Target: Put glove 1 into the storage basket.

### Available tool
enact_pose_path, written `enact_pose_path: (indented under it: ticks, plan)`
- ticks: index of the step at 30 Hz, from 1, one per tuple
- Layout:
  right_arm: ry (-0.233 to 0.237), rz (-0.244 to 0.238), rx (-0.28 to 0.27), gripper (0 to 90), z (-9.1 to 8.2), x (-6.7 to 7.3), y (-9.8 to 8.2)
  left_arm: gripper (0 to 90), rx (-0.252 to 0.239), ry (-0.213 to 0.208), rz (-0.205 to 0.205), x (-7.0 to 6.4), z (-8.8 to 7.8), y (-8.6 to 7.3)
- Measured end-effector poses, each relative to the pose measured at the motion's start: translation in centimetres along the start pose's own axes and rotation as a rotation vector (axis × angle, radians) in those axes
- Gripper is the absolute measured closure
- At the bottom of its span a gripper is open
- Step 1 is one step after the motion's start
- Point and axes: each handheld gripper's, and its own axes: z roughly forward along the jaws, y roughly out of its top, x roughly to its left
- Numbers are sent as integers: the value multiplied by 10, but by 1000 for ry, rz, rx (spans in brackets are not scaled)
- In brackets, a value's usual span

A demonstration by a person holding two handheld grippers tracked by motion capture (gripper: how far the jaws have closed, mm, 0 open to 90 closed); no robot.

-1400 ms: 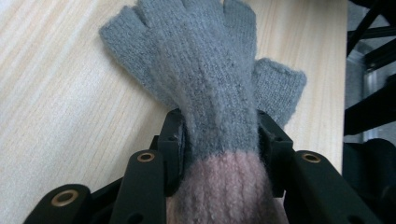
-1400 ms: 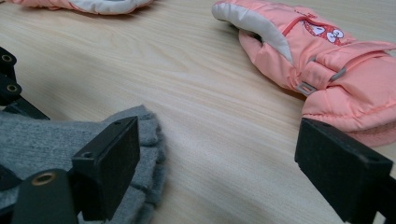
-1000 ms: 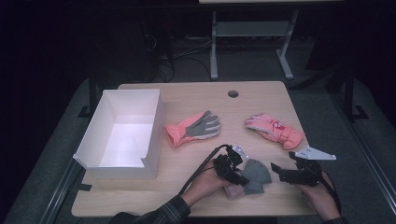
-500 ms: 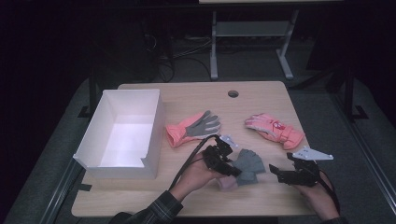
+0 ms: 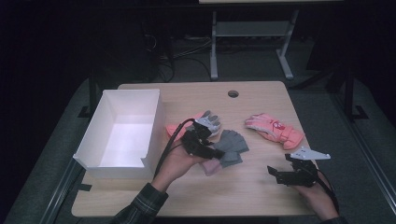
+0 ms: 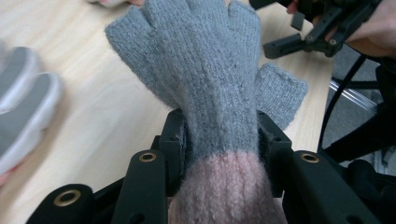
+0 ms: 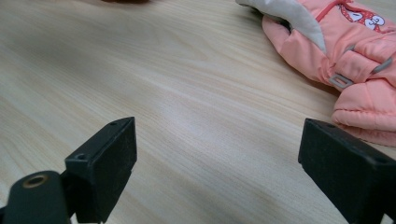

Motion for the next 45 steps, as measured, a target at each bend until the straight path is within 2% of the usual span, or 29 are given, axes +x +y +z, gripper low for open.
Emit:
enact_pose_path:
  ticks: [5,6,8,10,11,14,15,18,22,24,26,27,30,31,32,35,37,38,40,41,43,45]
  plan:
    - [1,1,11,113,2,1,-1,617,-32,29,-19,7,-24,4]
    - [1,1,11,113,2,1,-1,617,-32,29,-19,7,-24,4]
    - [0,-4,7,113,1,1,-2,617,-33,50,-19,9,-36,7]
    - [0,-4,7,113,1,1,-2,617,-39,56,-19,9,-40,8]
    - [0,-3,12,113,1,1,-2,616,-50,69,-21,11,-48,9]
    - [3,-9,14,113,2,1,-2,616,-44,85,-11,13,-57,10]
    - [4,-11,14,113,3,1,-2,616,-53,97,-18,16,-65,10]
    - [8,-12,15,113,3,2,-2,616,-59,112,-26,19,-74,9]
    - [26,-19,25,114,2,5,-3,616,-75,147,-49,25,-90,5]
    - [43,-44,23,114,3,7,-3,616,-89,159,-62,30,-98,2]
    - [45,-42,31,114,4,7,-2,616,-103,176,-73,34,-107,-2]
    - [52,-43,32,114,6,6,-1,616,-115,190,-93,37,-116,-6]
    - [64,-40,36,115,8,5,0,616,-127,216,-104,45,-130,-10]
    - [64,-40,36,115,8,5,0,616,-127,216,-104,45,-130,-10]
    - [73,-47,34,117,8,5,0,616,-135,238,-115,50,-138,-13]
    - [79,-50,36,119,6,7,-1,616,-145,267,-129,57,-151,-17]
    - [81,-50,34,120,5,7,-2,616,-154,273,-140,59,-155,-18]
    - [82,-53,34,121,4,7,-3,616,-163,293,-153,65,-162,-22]
    - [83,-54,36,121,4,7,-3,616,-165,301,-158,68,-166,-24]
    - [84,-53,35,120,4,6,-3,616,-179,314,-178,73,-172,-28]
    - [86,-55,35,120,5,6,-2,616,-189,333,-191,78,-177,-33]
    - [86,-54,36,121,6,7,-2,616,-194,336,-198,81,-180,-36]
